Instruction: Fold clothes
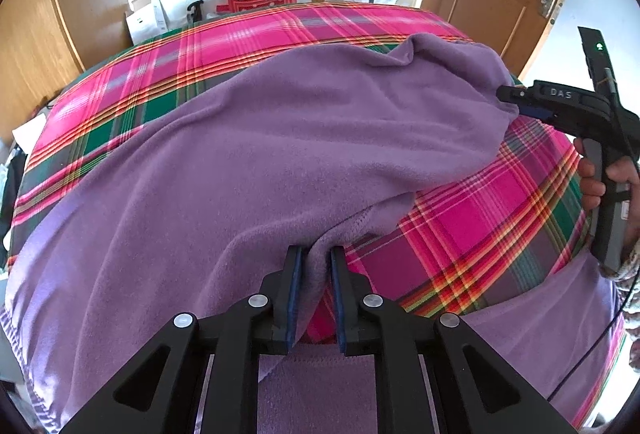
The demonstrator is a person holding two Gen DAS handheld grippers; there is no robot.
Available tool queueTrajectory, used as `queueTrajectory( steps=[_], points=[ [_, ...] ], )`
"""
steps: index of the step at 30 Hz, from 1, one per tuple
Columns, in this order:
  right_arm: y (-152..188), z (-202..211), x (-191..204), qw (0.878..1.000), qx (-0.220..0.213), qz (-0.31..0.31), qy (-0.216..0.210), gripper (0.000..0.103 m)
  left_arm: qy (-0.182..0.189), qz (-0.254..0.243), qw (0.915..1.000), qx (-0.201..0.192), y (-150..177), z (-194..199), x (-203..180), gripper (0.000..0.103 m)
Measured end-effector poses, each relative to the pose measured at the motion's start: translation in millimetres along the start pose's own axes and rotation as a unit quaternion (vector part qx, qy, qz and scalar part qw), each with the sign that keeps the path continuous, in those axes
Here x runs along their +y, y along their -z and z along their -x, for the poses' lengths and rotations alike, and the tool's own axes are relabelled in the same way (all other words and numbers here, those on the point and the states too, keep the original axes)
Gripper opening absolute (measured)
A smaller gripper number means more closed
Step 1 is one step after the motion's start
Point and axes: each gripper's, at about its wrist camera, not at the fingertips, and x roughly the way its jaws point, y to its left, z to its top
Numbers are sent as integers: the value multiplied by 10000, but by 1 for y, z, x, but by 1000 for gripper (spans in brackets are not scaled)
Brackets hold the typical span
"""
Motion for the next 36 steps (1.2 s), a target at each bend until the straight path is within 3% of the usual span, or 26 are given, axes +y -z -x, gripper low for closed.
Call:
queueTrajectory(
  steps=[1,2,4,18,25,29,32,36],
  points=[
    [-1,-1,0,10000,-20,1,69,20,11,3,10000,1,0,0,0,14],
    [-3,-1,-1,9999,-51,-2,118,13,13,-9,10000,-1,0,1,0,13],
    [-6,1,-4,9999,-91,-51,38,9,24,-27,10000,-6,0,3,0,12],
    [-30,56,12,9930,-1093,360,265,7,676,-35,9974,-247,1,39,7,9],
    [-21,33,9,9906,-832,667,854,7,1009,-297,9944,140,11,29,-1,9],
    [-18,18,2,9918,-660,585,923,7,1074,-544,9923,294,17,25,-12,9],
    [-18,17,-2,9924,-655,513,903,7,1069,-449,9929,272,14,24,-9,9],
    [-19,17,0,9919,-695,573,896,7,918,-552,9939,269,15,23,-14,15]
  ],
)
